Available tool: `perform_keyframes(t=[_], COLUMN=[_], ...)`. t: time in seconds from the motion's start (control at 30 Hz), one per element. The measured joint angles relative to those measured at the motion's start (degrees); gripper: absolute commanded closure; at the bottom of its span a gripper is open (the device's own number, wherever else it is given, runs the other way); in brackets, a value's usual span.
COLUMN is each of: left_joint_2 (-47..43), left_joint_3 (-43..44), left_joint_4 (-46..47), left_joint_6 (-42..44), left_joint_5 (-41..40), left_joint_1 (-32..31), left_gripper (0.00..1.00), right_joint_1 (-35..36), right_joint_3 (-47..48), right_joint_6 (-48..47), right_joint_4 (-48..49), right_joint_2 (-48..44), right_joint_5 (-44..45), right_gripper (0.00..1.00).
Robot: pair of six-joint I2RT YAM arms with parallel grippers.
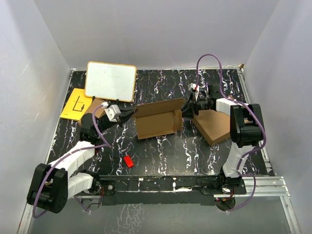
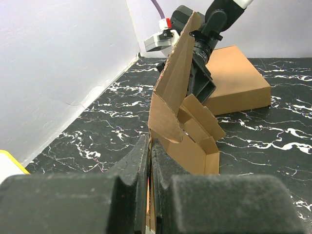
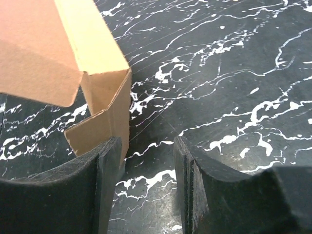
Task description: Fold the paper box
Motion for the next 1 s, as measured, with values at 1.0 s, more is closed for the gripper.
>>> perform_keyframes(t=[1.0], left_joint_2=[0.00], left_joint_3=[-1.84], left_joint_4=[3.72], left_joint_6=[-3.39], left_joint_5=[0.00], left_joint_1=[0.00], left_gripper=[1.00], right_joint_1=[3.87], right_joint_3=[-9.14], right_joint_6=[-4.85], right_joint_4=[3.93], right_joint_2=[-6.47], right_joint_5=[-3.85], right_gripper=[0.48])
